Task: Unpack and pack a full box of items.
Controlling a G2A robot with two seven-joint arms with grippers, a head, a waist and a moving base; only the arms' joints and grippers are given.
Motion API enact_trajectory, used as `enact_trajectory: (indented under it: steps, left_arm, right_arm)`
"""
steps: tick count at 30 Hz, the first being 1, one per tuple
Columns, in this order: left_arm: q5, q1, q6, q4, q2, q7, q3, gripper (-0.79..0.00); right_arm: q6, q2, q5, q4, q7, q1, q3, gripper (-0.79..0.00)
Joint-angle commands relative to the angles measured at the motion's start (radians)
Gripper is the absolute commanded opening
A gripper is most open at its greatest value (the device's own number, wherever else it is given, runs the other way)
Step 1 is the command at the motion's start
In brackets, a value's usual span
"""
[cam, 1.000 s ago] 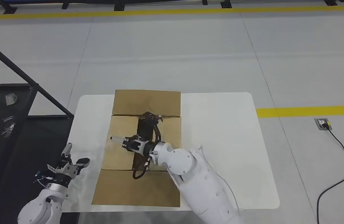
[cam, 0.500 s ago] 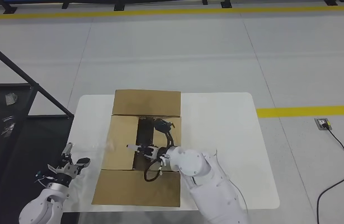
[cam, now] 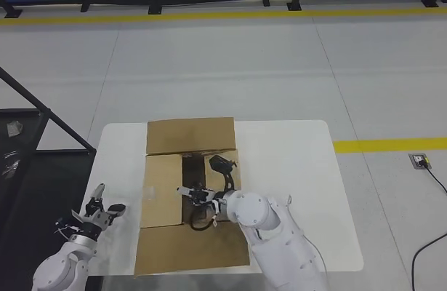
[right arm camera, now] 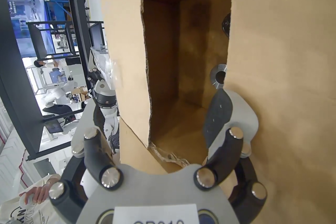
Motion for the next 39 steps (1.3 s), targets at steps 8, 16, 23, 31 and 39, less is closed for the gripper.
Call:
enact_trajectory:
  steps: [8, 16, 23, 31, 39]
  left_arm:
    - [-0.006, 0.001, 0.001, 0.001, -0.002, 0.003, 0.008, 0.0]
    - [-0.021, 0.002, 0.003, 0.0, -0.004, 0.006, 0.01, 0.0]
    - [-0.017, -0.002, 0.005, -0.003, -0.007, 0.02, 0.02, 0.0]
    - [-0.023, -0.01, 0.003, 0.005, -0.01, 0.023, 0.03, 0.0]
    - [-0.035, -0.017, 0.004, 0.015, -0.01, 0.03, 0.023, 0.0]
  right_arm:
    - [-0.255, 0.021, 0.086, -0.161, -0.044, -0.108, 0.024, 0.0]
    - [-0.322, 0.077, 0.121, -0.451, 0.216, -0.271, 0.183, 0.0]
    - [-0.161, 0.123, 0.059, -0.675, 0.375, -0.464, 0.375, 0.0]
    - [-0.06, 0.148, 0.039, -0.555, 0.495, -0.434, 0.376, 0.0]
    - [-0.16, 0.159, 0.141, -0.439, 0.565, -0.35, 0.272, 0.0]
